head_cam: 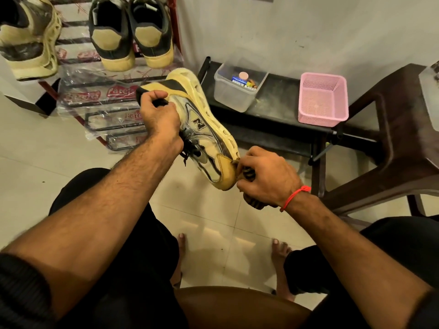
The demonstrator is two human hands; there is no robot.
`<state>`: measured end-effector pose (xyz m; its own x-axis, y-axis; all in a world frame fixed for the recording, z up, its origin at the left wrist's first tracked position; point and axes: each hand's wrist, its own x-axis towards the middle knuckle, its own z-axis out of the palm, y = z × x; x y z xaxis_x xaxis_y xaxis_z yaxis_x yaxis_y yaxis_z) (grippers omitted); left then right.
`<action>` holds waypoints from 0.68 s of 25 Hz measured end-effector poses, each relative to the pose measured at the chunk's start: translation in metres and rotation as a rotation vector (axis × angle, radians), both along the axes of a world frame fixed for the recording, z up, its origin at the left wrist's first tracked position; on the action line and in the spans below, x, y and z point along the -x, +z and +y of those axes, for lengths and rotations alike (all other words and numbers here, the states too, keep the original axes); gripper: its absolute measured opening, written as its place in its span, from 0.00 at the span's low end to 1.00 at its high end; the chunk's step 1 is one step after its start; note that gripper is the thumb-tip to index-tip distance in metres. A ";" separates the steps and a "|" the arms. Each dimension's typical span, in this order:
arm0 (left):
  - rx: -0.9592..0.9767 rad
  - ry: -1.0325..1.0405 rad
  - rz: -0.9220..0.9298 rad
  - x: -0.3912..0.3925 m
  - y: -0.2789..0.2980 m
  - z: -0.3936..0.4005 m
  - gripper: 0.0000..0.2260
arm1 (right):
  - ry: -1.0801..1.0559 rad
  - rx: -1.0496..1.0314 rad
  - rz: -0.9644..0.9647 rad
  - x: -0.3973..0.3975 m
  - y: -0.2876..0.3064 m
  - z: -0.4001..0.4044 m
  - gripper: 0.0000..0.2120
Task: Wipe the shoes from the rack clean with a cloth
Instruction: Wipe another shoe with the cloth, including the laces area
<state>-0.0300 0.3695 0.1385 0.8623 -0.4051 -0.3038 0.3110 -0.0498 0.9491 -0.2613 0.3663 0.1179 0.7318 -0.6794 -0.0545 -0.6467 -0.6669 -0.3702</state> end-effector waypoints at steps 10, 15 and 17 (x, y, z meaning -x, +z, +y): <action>0.054 -0.102 0.206 0.015 0.008 -0.002 0.21 | -0.311 -0.446 -0.409 0.011 0.032 -0.026 0.22; 0.074 -0.021 0.442 -0.006 0.001 -0.003 0.15 | -0.390 -0.494 -0.071 0.017 0.013 -0.034 0.36; 0.058 -0.049 0.534 -0.010 0.000 -0.001 0.12 | -0.388 -0.466 -0.179 0.015 0.009 -0.033 0.36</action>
<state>-0.0201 0.3685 0.1388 0.5733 -0.4704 -0.6708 0.7499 -0.0286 0.6609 -0.2759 0.3331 0.1267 0.4617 -0.8317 -0.3083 -0.7101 -0.1383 -0.6904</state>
